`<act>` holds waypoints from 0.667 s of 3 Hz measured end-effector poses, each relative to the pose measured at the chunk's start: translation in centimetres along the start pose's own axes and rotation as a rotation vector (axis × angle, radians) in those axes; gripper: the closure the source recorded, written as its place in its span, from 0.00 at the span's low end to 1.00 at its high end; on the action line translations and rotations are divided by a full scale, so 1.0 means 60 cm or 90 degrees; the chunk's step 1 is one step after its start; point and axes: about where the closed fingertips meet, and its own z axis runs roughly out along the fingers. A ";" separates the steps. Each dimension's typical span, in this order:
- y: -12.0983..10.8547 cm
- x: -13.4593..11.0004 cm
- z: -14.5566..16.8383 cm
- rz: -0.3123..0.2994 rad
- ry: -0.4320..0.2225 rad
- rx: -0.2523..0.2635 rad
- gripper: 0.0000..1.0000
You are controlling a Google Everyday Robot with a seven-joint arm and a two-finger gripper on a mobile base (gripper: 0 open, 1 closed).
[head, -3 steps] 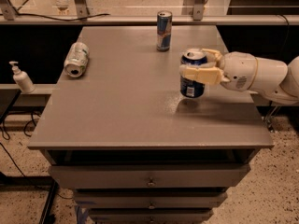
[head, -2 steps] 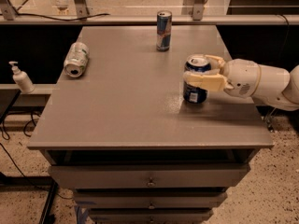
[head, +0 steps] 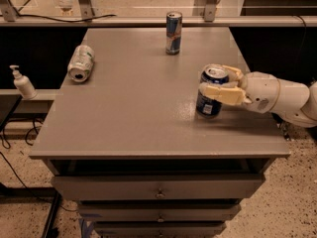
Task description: Place pepsi can upright
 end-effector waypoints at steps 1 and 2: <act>0.000 0.002 0.000 0.000 0.001 0.001 0.62; -0.001 0.004 0.000 0.000 0.001 0.001 0.39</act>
Offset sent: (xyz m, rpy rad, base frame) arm -0.0067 -0.0089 -0.0036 0.0194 -0.0900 0.0231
